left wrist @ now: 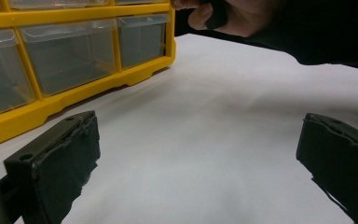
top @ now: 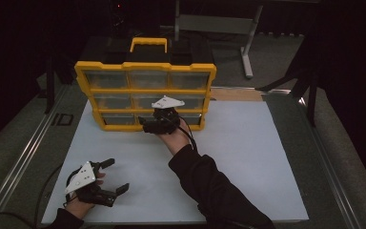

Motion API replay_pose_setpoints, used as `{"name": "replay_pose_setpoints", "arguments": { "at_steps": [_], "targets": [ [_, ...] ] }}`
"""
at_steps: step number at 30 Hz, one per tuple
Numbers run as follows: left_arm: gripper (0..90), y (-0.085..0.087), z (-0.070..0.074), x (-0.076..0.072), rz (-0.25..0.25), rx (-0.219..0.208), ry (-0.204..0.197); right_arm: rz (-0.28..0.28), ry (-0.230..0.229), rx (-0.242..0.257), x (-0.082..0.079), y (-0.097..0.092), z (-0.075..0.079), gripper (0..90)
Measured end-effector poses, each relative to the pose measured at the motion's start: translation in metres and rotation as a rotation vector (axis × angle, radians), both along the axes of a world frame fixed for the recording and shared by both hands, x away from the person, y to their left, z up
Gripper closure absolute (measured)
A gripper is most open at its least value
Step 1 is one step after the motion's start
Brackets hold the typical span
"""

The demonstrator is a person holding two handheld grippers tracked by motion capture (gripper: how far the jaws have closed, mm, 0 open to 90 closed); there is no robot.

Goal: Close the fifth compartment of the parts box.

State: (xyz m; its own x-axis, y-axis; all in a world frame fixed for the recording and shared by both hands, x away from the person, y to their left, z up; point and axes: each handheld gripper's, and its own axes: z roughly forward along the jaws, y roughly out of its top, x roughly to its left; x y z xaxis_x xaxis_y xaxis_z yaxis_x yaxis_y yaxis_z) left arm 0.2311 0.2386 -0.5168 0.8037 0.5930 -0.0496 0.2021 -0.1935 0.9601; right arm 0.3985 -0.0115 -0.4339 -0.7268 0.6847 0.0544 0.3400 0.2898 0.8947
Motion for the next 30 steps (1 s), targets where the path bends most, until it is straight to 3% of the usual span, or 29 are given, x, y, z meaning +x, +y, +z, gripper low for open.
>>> {"name": "replay_pose_setpoints", "arguments": {
  "at_steps": [5,9,12,20,23,30],
  "targets": [
    [0.0,0.001,-0.001,-0.001,0.0,-0.001,-0.002,0.012,0.014,0.034,-0.004,-0.003,0.001,9.4],
    [0.0,0.001,-0.001,-0.001,0.002,-0.003,-0.002,0.017,-0.014,0.009,-0.007,-0.004,0.003,9.4],
    [0.0,0.0,-0.001,-0.001,-0.001,0.0,-0.002,0.052,-0.019,0.05,-0.01,-0.008,0.004,9.4],
    [0.0,0.0,-0.001,-0.002,-0.003,0.007,-0.001,0.12,-0.042,0.076,-0.018,-0.023,0.006,9.4],
    [0.0,0.0,-0.001,-0.002,-0.004,0.011,-0.002,0.133,-0.064,0.06,-0.022,-0.03,0.006,9.5],
    [0.0,0.0,-0.002,-0.002,-0.007,0.012,0.003,0.149,-0.05,0.047,-0.027,-0.048,0.002,9.5]
  ]
}}
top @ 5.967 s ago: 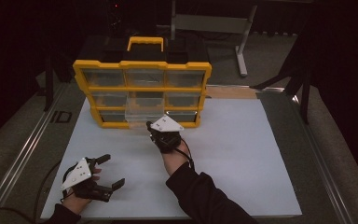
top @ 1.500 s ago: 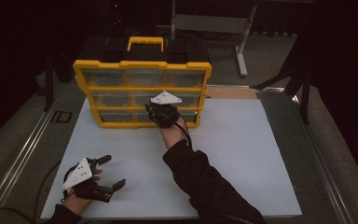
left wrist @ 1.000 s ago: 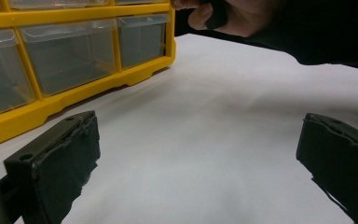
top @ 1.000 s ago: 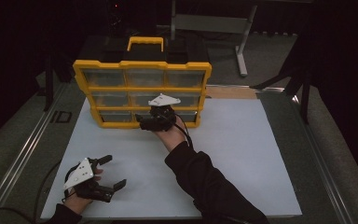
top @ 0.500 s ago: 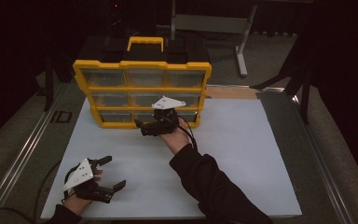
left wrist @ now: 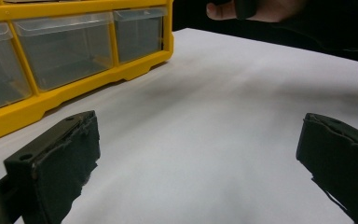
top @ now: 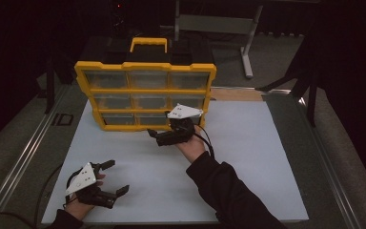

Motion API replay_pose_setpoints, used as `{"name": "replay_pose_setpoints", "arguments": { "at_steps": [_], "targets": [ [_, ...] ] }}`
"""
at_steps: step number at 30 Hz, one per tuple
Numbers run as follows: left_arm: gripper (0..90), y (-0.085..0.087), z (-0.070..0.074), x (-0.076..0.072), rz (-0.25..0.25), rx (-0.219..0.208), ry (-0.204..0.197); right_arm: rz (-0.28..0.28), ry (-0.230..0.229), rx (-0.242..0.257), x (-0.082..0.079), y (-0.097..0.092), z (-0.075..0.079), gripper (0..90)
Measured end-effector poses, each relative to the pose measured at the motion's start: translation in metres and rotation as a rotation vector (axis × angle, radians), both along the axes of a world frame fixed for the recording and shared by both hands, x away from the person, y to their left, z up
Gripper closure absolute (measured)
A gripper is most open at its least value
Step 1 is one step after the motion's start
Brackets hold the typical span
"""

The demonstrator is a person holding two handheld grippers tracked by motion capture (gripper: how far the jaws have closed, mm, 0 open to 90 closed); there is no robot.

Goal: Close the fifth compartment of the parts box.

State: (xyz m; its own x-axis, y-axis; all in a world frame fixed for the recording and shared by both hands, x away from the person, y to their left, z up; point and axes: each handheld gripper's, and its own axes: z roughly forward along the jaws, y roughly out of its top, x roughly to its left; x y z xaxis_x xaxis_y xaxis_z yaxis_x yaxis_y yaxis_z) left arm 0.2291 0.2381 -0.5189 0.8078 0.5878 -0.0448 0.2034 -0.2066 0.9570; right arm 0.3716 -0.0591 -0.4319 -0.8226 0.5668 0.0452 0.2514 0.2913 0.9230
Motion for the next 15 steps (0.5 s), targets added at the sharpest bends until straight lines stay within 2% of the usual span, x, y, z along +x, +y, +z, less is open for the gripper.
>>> {"name": "replay_pose_setpoints", "arguments": {
  "at_steps": [7,12,15],
  "targets": [
    [0.0,0.0,0.0,0.0,-0.001,0.0,0.001,0.005,-0.005,-0.006,-0.007,-0.02,-0.002,9.5],
    [0.0,0.0,0.0,0.0,-0.002,-0.003,0.001,0.006,0.008,0.024,-0.012,-0.036,-0.002,10.1],
    [0.0,0.0,0.0,0.0,-0.002,-0.003,0.002,0.002,-0.008,-0.003,-0.017,-0.045,-0.002,10.1]
  ]
}}
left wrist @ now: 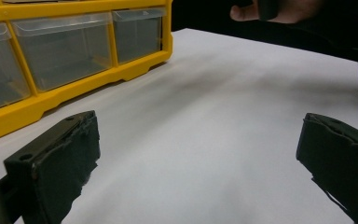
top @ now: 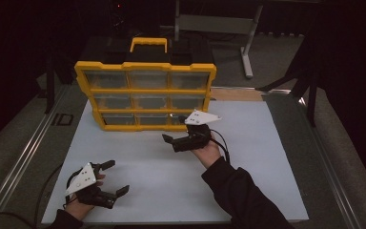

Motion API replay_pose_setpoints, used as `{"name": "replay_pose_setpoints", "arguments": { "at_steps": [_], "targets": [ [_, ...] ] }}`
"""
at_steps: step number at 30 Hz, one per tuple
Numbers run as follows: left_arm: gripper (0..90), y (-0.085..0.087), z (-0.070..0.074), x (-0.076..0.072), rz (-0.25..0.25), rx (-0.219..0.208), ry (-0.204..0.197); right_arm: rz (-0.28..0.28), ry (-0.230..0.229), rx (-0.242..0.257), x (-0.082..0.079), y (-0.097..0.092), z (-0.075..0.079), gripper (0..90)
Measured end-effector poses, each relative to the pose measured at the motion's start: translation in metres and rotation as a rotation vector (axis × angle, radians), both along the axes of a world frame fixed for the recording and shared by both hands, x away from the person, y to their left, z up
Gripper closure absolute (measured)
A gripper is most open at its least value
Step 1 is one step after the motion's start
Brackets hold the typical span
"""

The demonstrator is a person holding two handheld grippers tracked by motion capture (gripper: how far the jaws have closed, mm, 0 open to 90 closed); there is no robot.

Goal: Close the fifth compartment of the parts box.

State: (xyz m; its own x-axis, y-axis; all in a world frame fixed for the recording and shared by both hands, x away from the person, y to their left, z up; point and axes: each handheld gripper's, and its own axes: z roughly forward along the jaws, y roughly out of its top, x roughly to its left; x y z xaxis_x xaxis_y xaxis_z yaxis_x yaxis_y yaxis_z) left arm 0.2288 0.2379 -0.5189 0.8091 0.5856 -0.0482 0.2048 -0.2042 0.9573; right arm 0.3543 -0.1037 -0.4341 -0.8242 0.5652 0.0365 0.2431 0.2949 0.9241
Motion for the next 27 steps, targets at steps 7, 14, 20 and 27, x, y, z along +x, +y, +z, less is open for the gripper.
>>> {"name": "replay_pose_setpoints", "arguments": {
  "at_steps": [7,14,20,27],
  "targets": [
    [0.0,0.0,0.0,0.0,-0.003,0.005,0.0,0.0,-0.002,-0.019,-0.01,-0.017,-0.006,10.1],
    [0.0,0.0,0.0,0.0,-0.003,0.007,0.0,0.01,-0.018,-0.027,-0.022,-0.03,-0.012,10.1],
    [0.0,0.0,0.0,0.0,0.001,0.002,-0.001,0.017,-0.022,-0.002,-0.031,-0.041,-0.013,10.1],
    [0.0,0.0,0.001,0.0,-0.001,0.005,-0.001,0.006,-0.029,0.017,-0.04,-0.06,-0.015,10.1]
  ]
}}
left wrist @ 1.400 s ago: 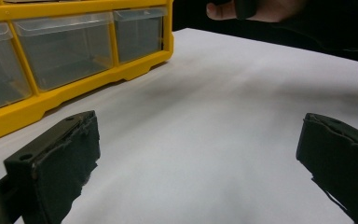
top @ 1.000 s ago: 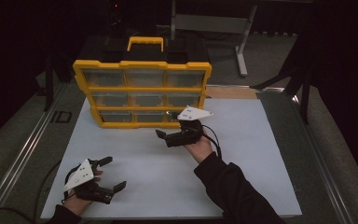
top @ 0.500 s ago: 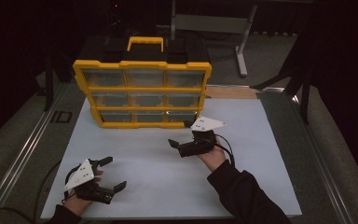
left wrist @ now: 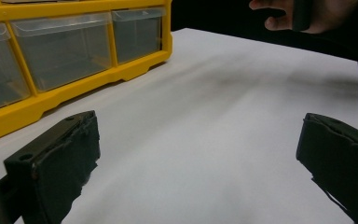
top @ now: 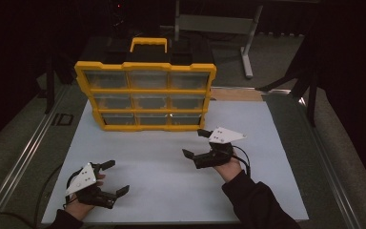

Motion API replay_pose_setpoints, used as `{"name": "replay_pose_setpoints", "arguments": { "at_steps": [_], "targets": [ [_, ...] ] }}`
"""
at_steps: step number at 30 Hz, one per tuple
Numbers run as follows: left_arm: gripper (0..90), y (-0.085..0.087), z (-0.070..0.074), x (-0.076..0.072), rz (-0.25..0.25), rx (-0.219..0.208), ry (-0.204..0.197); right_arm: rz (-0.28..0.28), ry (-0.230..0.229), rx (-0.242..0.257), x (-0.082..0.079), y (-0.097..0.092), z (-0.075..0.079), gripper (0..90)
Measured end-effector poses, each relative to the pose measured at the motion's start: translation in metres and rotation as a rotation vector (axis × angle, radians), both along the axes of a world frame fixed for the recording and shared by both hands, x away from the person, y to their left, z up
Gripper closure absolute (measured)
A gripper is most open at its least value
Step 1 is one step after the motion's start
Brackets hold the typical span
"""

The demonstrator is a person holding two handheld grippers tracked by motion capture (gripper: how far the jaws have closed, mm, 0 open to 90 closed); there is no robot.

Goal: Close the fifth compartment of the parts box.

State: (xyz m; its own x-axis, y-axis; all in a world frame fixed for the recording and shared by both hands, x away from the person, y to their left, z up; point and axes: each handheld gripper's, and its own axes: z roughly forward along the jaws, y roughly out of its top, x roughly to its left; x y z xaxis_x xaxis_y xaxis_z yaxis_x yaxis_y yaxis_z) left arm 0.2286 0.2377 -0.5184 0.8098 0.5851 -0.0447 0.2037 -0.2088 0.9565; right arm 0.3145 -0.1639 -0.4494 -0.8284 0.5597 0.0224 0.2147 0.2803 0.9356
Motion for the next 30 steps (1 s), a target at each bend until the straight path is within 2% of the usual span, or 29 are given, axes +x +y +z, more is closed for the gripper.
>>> {"name": "replay_pose_setpoints", "arguments": {
  "at_steps": [11,24,30],
  "targets": [
    [0.0,0.0,0.0,0.0,-0.001,0.003,0.001,-0.041,-0.007,0.019,-0.009,-0.035,-0.002,10.1],
    [0.0,-0.001,0.0,0.0,0.0,0.004,0.0,-0.035,-0.008,0.07,-0.025,-0.071,-0.012,10.1],
    [0.0,-0.001,0.0,0.0,-0.001,0.007,0.001,-0.053,-0.017,0.063,-0.031,-0.086,-0.018,10.2]
  ]
}}
